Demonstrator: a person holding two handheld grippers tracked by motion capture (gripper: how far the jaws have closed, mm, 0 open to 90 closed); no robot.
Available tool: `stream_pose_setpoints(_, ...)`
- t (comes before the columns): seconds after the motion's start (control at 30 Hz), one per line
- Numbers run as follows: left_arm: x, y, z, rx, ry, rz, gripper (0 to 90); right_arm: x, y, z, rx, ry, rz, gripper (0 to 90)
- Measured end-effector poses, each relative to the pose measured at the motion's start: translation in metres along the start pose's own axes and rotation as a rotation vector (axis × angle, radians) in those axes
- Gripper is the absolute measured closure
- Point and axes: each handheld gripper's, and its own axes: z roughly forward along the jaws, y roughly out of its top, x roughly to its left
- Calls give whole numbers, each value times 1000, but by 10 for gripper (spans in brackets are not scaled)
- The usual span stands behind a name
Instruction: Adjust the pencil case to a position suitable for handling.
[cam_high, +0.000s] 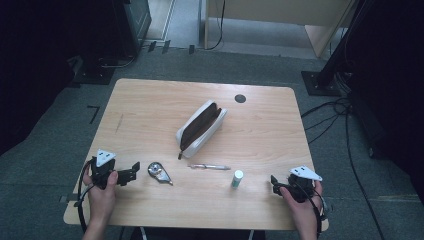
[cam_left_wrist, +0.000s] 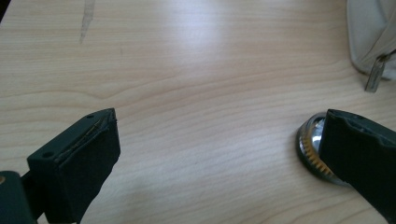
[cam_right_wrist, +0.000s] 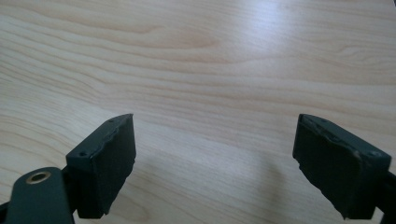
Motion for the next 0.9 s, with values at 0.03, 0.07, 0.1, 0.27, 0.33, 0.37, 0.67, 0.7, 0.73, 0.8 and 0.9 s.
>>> stream_pose_setpoints(0.03,1,-2,0,7,8,4,0,2,2,-1,-5,6,1,131)
stream_pose_setpoints(0.07,3,-4,0,17,12,10,0,4,4,-2,-13,16,-3,131)
stream_pose_setpoints(0.1,4,-6,1,20,16,9,0,6,5,-3,-21,22,-5,132)
stream_pose_setpoints(0.27,10,-14,2,46,47,13,0,20,12,-6,-44,85,-39,139)
stream_pose_setpoints(0.33,12,-16,2,57,48,11,0,26,15,-6,-49,106,-60,144)
stream_pose_setpoints(0.37,12,-17,3,64,52,14,0,29,17,-6,-53,113,-70,148)
stream_pose_setpoints(0.67,8,-21,7,97,87,61,0,51,26,-13,-97,221,-114,207)
stream_pose_setpoints(0.7,7,-21,7,100,89,68,0,53,27,-14,-100,230,-123,216)
stream_pose_setpoints(0.73,7,-22,8,100,91,71,0,55,27,-15,-104,239,-133,224)
stream_pose_setpoints(0.8,5,-22,9,109,95,79,0,57,27,-17,-111,248,-145,246)
stream_pose_setpoints(0.9,5,-23,10,111,93,80,0,60,28,-19,-118,280,-147,269)
